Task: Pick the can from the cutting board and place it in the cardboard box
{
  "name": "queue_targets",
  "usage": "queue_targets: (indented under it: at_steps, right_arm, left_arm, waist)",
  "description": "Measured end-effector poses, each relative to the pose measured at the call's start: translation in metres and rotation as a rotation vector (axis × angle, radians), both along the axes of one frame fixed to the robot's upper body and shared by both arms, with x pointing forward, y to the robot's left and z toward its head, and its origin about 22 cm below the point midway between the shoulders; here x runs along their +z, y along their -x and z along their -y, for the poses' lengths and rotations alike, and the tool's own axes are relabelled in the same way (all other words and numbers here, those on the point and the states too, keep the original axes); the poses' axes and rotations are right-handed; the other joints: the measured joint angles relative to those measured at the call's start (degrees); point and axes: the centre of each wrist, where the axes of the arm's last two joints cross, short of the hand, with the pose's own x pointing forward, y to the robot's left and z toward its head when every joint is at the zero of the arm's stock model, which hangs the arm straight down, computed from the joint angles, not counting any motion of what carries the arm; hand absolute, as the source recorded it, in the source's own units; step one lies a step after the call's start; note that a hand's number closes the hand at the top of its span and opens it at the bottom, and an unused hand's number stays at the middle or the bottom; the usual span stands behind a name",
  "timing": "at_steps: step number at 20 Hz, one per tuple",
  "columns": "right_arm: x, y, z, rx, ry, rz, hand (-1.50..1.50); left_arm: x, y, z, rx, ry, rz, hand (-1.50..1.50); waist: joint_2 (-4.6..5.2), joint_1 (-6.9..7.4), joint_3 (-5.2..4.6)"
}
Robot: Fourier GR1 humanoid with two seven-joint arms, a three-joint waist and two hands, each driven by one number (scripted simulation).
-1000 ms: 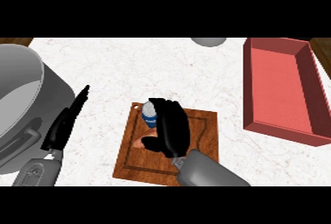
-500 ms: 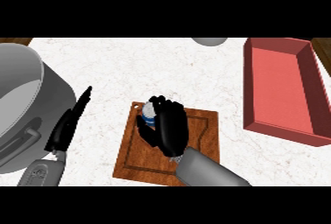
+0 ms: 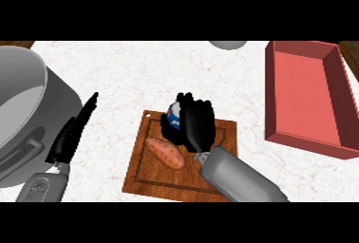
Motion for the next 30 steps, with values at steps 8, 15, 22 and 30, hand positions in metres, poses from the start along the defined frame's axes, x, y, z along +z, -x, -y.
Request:
queue_targets:
  at_steps: [8, 15, 22, 30]
  right_arm:
    - [0.07, -0.045, 0.032, -0.043, 0.137, -0.169, 1.5]
    - [0.152, -0.039, 0.05, -0.181, 0.169, -0.062, 1.5]
    - [0.207, -0.036, 0.097, -0.317, 0.103, 0.027, 1.5]
    - [0.226, -0.037, 0.166, -0.47, 0.067, 0.026, 1.5]
  left_arm:
    - [-0.006, 0.006, -0.004, 0.012, -0.002, -0.009, 0.0]
    - [-0.006, 0.007, -0.012, 0.029, -0.002, -0.012, 0.0]
    - [-0.009, 0.007, -0.01, 0.029, -0.003, -0.008, 0.0]
    - [-0.006, 0.006, -0.01, 0.02, -0.009, -0.004, 0.0]
  waist:
    - [-0.01, -0.72, -0.04]
    - [-0.22, -1.41, -0.04]
    - [-0.12, -1.43, -0.05]
    - [0.04, -1.14, -0.03]
